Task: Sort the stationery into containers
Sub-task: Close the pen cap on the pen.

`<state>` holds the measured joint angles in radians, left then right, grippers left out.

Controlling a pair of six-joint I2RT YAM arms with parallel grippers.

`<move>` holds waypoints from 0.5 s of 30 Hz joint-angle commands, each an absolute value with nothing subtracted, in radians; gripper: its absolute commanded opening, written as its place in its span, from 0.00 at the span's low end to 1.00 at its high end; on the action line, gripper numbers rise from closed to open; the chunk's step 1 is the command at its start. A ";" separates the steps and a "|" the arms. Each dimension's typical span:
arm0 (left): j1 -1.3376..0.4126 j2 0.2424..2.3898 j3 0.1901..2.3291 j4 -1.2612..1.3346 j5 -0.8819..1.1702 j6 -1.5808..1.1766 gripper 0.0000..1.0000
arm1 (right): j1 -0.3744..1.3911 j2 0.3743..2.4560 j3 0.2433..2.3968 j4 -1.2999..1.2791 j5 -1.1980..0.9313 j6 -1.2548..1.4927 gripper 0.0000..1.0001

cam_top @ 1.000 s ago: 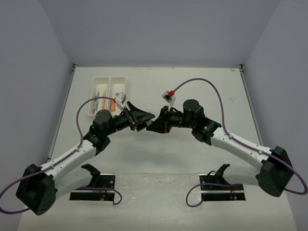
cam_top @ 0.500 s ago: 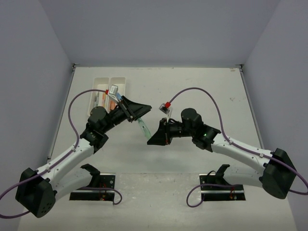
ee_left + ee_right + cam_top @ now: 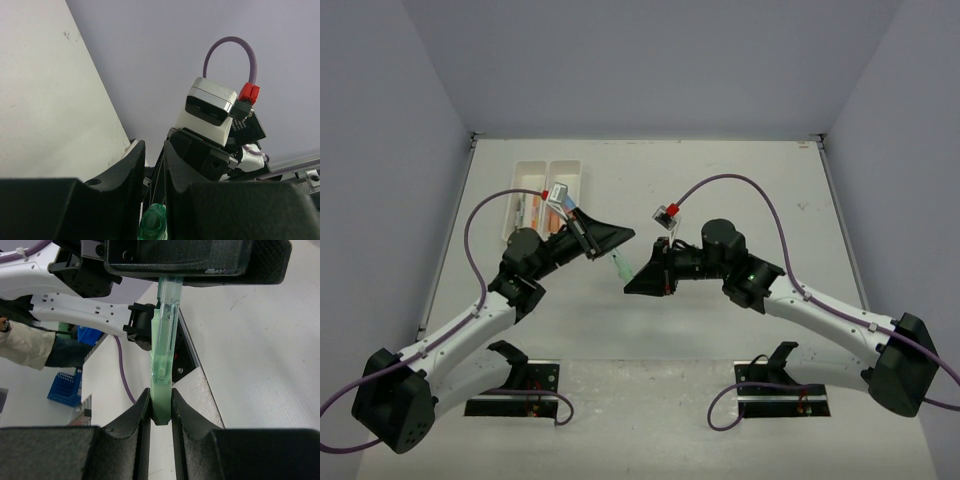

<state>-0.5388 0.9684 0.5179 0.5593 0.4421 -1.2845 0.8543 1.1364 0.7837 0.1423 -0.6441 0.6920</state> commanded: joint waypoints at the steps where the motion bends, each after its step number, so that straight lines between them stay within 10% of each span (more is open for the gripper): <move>1: -0.537 0.963 0.509 0.608 0.462 -1.233 0.21 | 0.856 1.114 0.841 0.170 -0.628 0.696 0.00; 15: -0.546 0.938 0.480 0.669 0.485 -1.099 0.02 | 0.856 1.167 0.921 0.221 -0.587 0.779 0.00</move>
